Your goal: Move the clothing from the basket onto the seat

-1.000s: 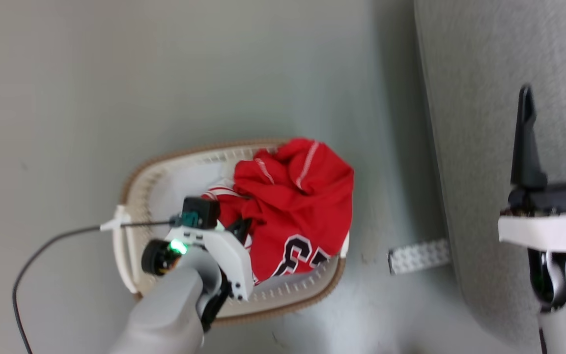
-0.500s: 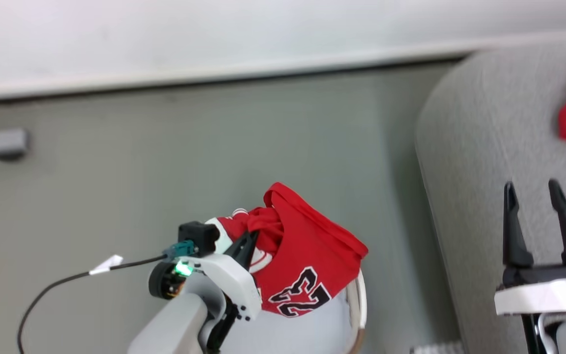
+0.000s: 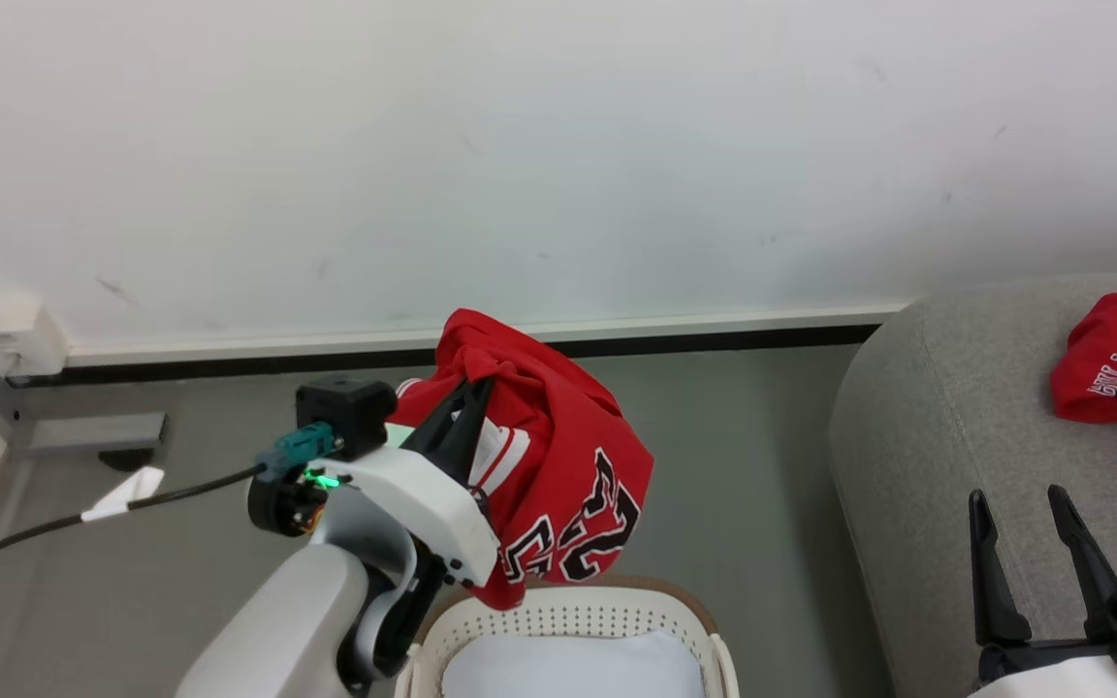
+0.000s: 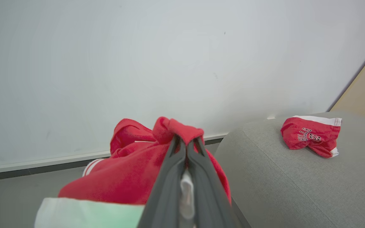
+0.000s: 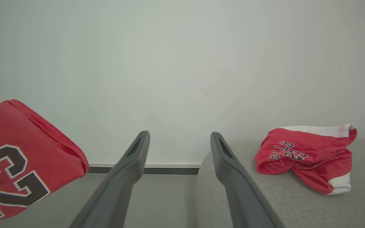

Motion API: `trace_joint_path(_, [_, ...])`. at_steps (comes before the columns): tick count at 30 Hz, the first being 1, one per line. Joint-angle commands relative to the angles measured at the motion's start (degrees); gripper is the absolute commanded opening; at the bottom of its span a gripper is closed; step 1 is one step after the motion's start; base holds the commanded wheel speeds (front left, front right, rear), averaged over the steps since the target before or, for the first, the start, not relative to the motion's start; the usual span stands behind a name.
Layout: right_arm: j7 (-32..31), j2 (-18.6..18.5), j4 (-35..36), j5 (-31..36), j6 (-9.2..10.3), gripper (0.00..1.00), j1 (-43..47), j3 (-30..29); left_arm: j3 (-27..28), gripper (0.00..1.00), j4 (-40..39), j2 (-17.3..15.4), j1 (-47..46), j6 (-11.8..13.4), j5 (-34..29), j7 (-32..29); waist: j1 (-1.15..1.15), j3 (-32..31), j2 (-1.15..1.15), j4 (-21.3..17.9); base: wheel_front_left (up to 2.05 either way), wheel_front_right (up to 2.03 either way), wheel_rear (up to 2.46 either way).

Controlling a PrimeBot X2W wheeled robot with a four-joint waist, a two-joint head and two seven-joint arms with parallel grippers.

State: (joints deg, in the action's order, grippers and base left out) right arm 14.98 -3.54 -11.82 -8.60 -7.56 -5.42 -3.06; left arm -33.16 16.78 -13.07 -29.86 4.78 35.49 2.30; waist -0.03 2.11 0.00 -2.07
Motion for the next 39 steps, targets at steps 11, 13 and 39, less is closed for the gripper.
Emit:
trace_joint_path(11, [0.1,-1.0,-1.1,-0.7,0.15,1.00,4.4,1.6,0.9,0.00,-13.1,-4.6,3.6,4.4,-0.4,-5.4,0.03,-5.0,0.00,-2.3,0.00,0.00,0.00])
trace_joint_path(13, [0.1,-1.1,-1.1,-0.9,0.15,1.00,4.7,1.7,1.0,0.00,-14.4,-5.0,4.1,4.9,-0.4,-5.8,0.03,-5.2,0.00,-2.5,0.00,0.00,0.00])
trace_joint_path(39, [-2.9,-13.5,0.3,-12.1,0.15,1.00,-7.2,31.9,-2.0,0.00,-20.2,-3.8,4.5,5.3,-0.2,-7.2,0.03,-5.0,0.00,-3.2,0.00,0.00,0.00])
